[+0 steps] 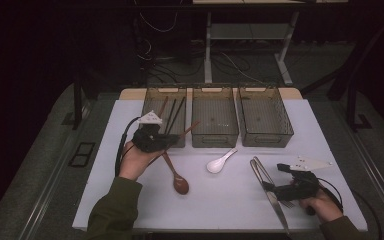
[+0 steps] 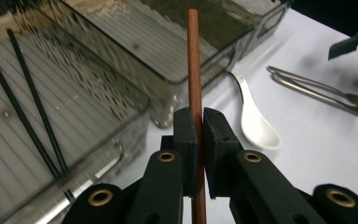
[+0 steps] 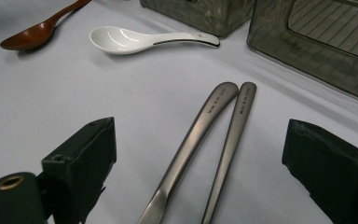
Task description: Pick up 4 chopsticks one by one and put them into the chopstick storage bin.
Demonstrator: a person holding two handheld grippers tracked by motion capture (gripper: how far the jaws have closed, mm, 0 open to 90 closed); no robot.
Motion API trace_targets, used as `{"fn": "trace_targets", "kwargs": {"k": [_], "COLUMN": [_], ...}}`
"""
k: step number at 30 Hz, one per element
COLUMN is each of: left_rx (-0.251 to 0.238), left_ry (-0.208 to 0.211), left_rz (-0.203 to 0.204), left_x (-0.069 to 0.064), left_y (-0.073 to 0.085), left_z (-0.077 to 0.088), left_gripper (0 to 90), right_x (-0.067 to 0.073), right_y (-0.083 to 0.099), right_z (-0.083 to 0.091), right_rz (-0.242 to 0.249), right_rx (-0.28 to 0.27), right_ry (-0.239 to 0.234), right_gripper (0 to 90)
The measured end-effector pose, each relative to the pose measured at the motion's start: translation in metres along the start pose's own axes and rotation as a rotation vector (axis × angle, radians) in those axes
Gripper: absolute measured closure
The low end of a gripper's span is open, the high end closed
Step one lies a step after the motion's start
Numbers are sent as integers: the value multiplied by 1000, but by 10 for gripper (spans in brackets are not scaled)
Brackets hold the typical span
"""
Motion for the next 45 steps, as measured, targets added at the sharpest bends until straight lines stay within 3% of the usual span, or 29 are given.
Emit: {"fn": "trace_targets", "kwargs": {"k": [12, 32, 38, 45], "left_rx": [-25, -85, -104, -124], "left_ry": [-37, -128, -142, -190], "left_rz": [12, 25, 42, 78], "left_x": [21, 80, 97, 118], "left_y": [-30, -75, -82, -80], "left_z": [-6, -27, -33, -45], "left_gripper": [836, 836, 835, 835], "right_x": [0, 0, 0, 0], "right_y": [0, 0, 0, 0], "right_z": [0, 0, 0, 0], "right_rz": [3, -3, 0, 2], "right_rx": [0, -2, -4, -3], "right_ry": [-1, -5, -6, -8], "right_gripper": [98, 98, 98, 98]}}
Point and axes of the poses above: each handheld gripper's, and its own axes: z roughly backward along the jaws, y roughly out of its underside, x roughly to its left, the point moved 8 cm from there along -z, roughly forward along the jaws, and after that the axes turned 3 degrees about -y, right-handed, at the moved point
